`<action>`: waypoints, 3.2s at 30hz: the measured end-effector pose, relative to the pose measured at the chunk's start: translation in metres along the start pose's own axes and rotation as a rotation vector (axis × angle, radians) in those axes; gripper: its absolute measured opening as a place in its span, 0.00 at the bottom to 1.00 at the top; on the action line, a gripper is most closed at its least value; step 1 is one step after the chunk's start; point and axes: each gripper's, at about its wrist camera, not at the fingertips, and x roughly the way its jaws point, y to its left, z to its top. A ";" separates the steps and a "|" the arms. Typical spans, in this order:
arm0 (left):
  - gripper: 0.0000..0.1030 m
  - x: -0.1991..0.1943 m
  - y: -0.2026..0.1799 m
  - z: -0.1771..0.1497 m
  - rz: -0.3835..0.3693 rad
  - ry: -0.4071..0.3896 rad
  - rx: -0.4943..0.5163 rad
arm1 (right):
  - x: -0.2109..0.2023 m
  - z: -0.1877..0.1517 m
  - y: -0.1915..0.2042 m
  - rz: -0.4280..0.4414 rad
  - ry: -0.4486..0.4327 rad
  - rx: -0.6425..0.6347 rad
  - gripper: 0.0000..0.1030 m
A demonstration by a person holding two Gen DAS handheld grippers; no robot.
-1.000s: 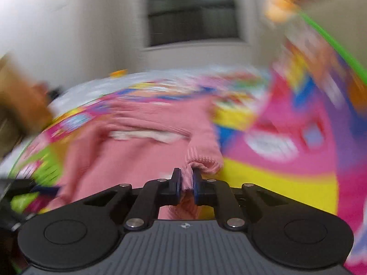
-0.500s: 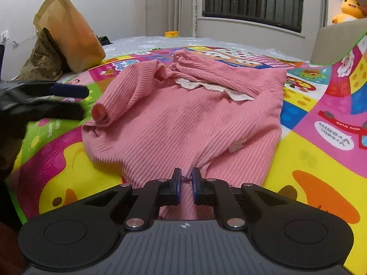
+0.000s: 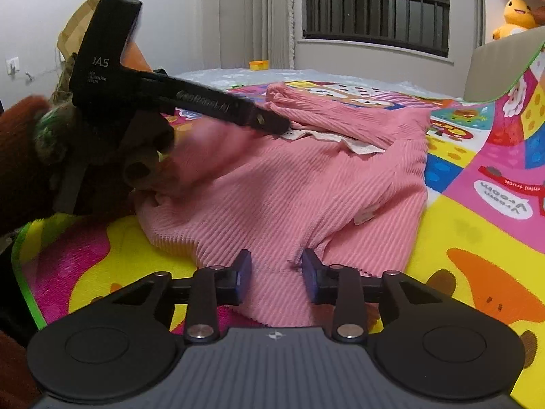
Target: Fold clothes
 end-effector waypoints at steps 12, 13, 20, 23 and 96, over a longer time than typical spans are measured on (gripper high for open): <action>0.93 -0.015 0.013 -0.042 -0.293 0.080 -0.106 | 0.004 -0.002 0.012 0.104 0.006 -0.030 0.90; 0.93 -0.017 0.015 -0.045 -0.298 0.073 -0.115 | 0.002 -0.001 0.012 0.121 0.011 -0.018 0.95; 0.96 -0.026 0.016 -0.058 -0.299 0.017 -0.132 | -0.037 0.019 -0.021 0.151 -0.042 0.125 1.00; 0.96 -0.027 0.016 -0.059 -0.300 0.007 -0.143 | -0.058 0.031 -0.046 0.035 -0.111 0.195 1.00; 0.68 -0.113 0.005 -0.069 -0.073 0.092 -0.216 | -0.041 0.014 -0.079 -0.222 -0.038 0.225 1.00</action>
